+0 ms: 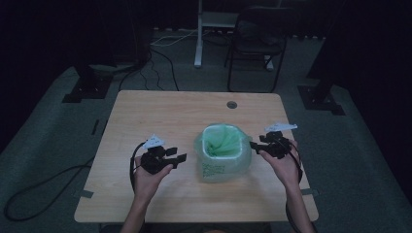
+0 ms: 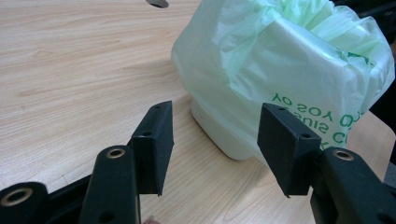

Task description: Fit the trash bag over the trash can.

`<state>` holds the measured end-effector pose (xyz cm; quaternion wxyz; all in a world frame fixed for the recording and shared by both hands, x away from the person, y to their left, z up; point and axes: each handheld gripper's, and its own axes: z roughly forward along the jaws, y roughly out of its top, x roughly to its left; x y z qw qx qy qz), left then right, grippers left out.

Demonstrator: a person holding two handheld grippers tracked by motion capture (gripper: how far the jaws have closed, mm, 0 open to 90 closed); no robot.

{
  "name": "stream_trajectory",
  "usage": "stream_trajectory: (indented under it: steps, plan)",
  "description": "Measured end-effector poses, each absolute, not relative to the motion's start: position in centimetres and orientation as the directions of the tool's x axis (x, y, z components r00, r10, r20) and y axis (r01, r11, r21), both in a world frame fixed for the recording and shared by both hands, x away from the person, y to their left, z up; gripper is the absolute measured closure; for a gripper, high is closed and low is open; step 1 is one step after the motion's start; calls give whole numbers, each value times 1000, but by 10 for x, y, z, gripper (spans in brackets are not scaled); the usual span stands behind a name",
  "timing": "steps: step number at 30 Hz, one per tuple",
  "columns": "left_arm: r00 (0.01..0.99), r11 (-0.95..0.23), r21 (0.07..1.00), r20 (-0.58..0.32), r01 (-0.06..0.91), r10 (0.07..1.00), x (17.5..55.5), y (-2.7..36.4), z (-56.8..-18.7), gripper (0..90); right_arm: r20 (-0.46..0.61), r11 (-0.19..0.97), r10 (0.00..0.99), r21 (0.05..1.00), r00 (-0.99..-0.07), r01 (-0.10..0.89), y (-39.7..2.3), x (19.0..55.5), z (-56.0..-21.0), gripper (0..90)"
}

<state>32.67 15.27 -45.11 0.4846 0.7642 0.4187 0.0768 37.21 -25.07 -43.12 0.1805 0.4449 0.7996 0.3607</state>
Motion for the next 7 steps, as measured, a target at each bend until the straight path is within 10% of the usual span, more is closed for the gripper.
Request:
stream_trajectory:
  steps: [7]
  plan:
    - [637,-181,804,-289,567,714,327,153,-452,464,61,341,839,715,-540,610,-251,373,-449,468]
